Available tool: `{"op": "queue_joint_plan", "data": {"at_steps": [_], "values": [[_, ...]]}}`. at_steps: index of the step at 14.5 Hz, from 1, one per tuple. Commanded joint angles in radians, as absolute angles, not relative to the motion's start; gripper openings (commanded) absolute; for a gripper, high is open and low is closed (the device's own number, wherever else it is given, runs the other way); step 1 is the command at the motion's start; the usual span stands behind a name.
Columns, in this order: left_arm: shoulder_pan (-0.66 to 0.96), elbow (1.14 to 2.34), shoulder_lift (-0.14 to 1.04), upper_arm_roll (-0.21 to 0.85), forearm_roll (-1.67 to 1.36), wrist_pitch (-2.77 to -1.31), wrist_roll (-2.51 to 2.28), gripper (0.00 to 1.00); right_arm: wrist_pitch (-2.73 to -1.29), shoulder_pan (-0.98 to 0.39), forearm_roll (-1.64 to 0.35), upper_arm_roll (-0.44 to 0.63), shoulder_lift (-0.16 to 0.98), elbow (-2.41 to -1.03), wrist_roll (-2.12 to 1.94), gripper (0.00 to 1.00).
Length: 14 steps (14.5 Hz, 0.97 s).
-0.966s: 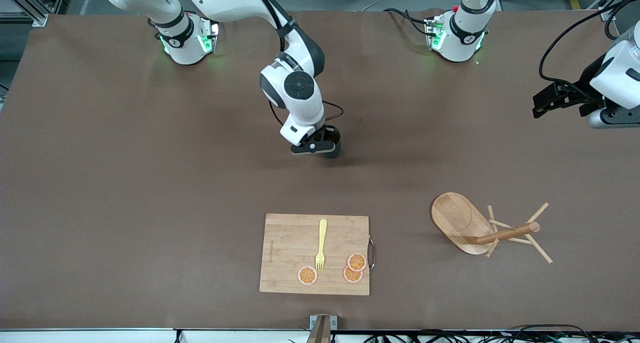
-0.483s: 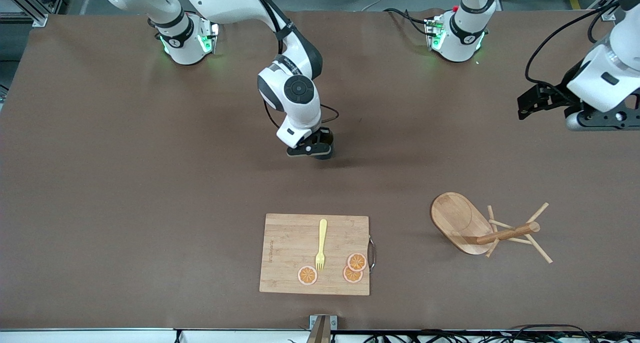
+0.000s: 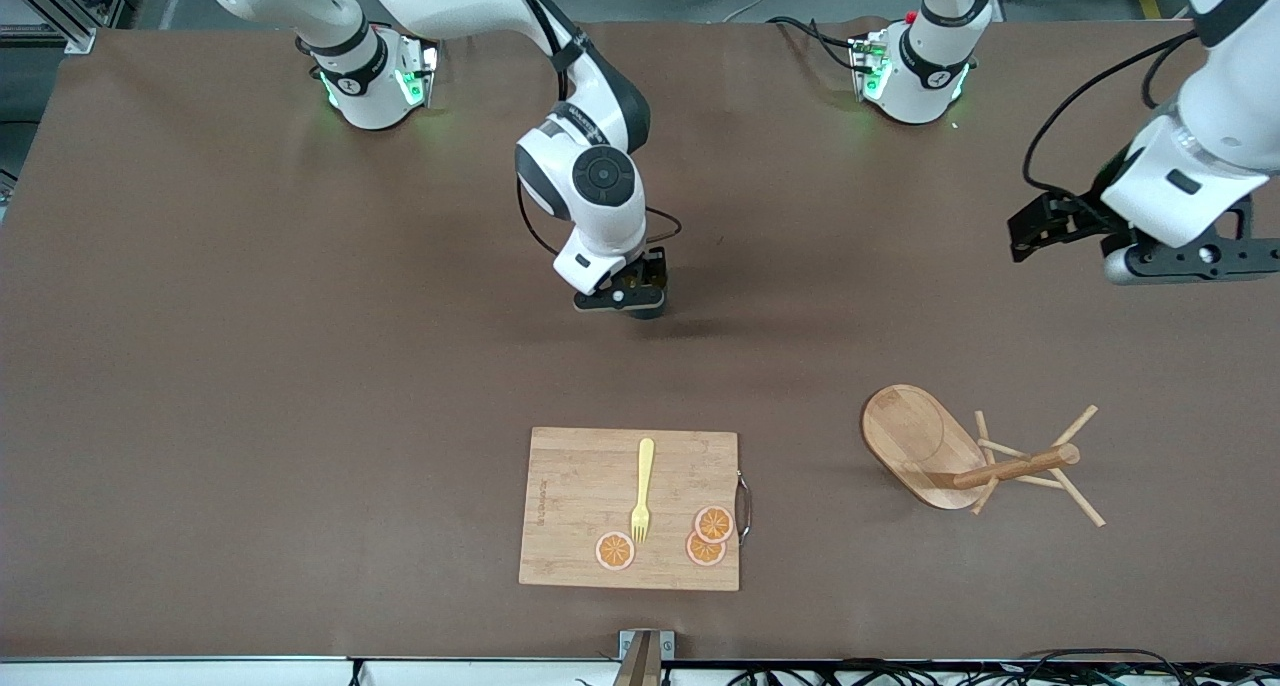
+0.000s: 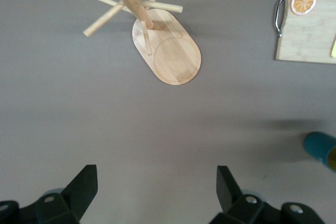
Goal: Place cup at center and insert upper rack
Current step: 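Release the mug with the right gripper while the left gripper approaches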
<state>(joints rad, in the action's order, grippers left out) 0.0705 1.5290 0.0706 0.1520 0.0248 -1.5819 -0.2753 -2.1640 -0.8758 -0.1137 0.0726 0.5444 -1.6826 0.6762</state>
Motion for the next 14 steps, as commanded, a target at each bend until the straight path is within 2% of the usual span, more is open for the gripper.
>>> {"op": "queue_joint_plan", "data": {"at_steps": [1, 5, 9, 14], "values": [[0.129, 1.526, 0.089, 0.172, 0.028, -1.606, -0.450, 1.00, -2.079, -0.839, -0.097, 0.069, 0.431, -1.698, 0.638, 1.00], [0.286, 1.528, 0.115, 0.181, 0.072, -1.640, -0.691, 1.00, -1.976, -0.680, -0.094, 0.071, 0.342, -1.697, 0.516, 1.00], [0.477, 1.523, 0.188, 0.181, 0.176, -1.693, -1.007, 1.00, -1.870, -0.416, -0.097, 0.071, 0.267, -1.687, 0.122, 1.00], [0.644, 1.509, 0.322, 0.181, 0.271, -1.816, -1.398, 1.00, -1.702, -0.142, -0.087, 0.071, 0.256, -1.573, -0.014, 1.00]]}}
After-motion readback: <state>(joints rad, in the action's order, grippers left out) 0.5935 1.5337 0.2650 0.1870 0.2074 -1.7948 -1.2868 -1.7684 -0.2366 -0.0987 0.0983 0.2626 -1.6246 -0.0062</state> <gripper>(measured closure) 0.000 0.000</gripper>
